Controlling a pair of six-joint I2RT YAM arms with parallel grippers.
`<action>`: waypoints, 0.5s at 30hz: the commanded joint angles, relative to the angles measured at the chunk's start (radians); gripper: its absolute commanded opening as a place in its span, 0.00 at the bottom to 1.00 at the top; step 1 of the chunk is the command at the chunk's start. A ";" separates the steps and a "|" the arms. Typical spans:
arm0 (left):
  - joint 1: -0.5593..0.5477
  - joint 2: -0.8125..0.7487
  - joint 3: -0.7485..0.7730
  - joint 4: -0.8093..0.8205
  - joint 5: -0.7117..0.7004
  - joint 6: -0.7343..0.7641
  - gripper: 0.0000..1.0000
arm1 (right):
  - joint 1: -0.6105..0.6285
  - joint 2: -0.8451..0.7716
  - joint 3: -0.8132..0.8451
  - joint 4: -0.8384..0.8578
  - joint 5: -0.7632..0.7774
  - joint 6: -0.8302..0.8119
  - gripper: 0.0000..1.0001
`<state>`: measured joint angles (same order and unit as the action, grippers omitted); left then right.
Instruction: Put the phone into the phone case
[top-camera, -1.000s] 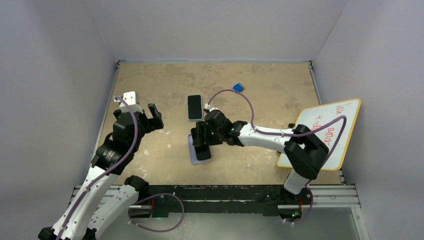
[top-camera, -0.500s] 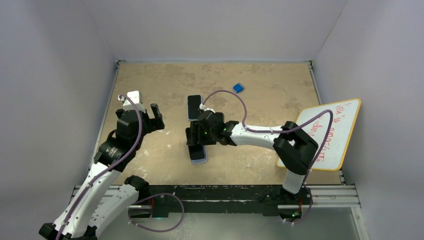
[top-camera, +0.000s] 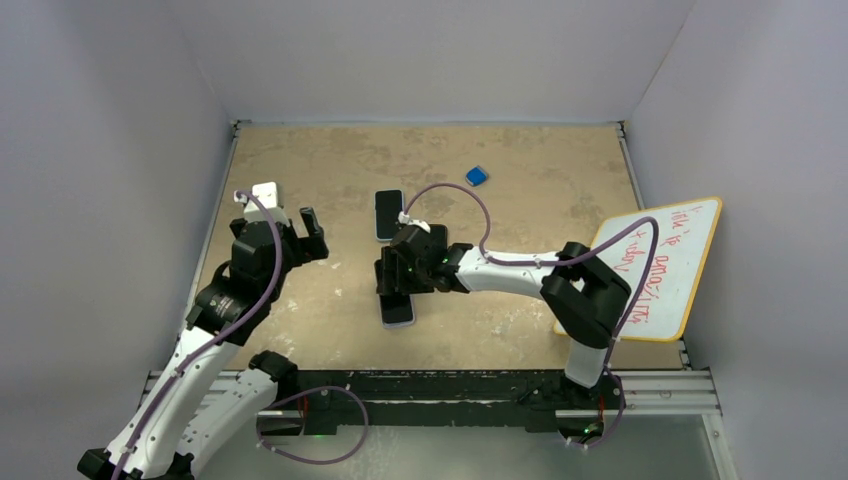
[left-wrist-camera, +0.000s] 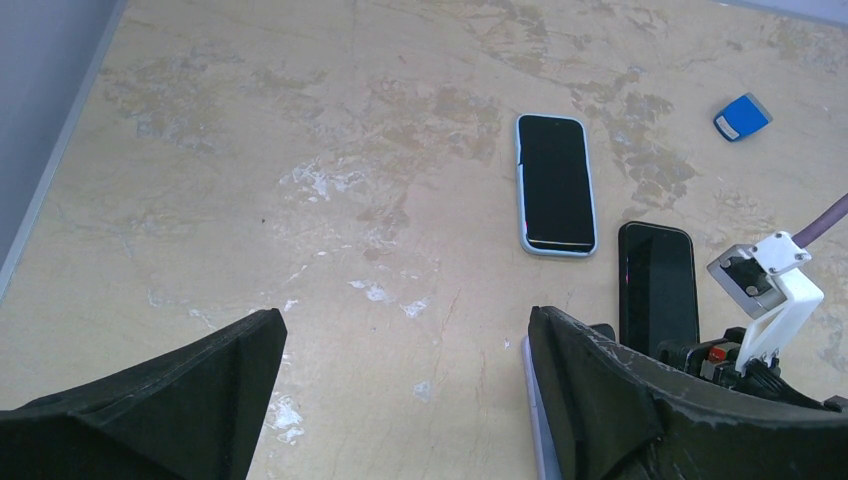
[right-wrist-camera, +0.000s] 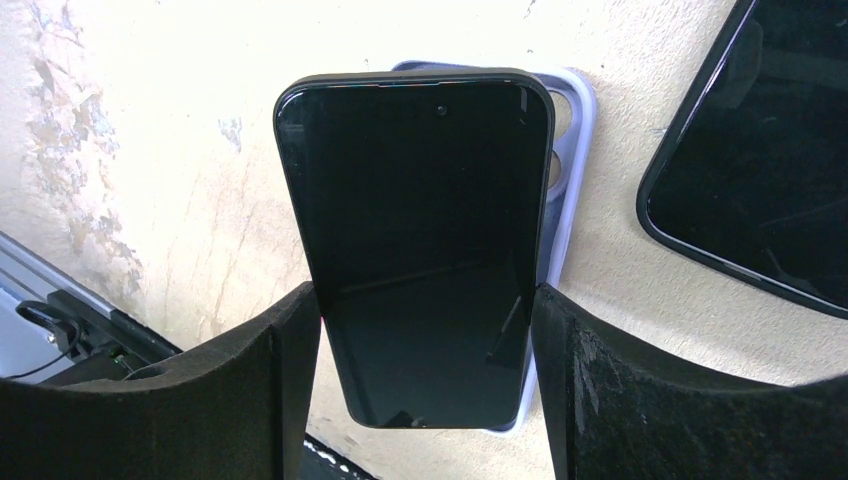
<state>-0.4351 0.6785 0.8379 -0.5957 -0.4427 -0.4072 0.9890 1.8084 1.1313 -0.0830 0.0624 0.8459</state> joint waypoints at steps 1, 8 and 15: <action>-0.002 -0.008 0.001 0.010 -0.011 0.007 0.97 | 0.015 -0.009 0.051 -0.022 0.031 0.010 0.62; -0.002 0.006 -0.001 0.010 -0.012 -0.006 1.00 | 0.027 -0.004 0.060 -0.051 0.041 0.003 0.70; -0.002 0.059 -0.014 0.019 0.088 -0.052 1.00 | 0.031 -0.020 0.066 -0.058 0.021 0.008 0.83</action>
<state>-0.4351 0.7055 0.8337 -0.5922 -0.4255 -0.4179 1.0145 1.8111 1.1481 -0.1329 0.0837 0.8459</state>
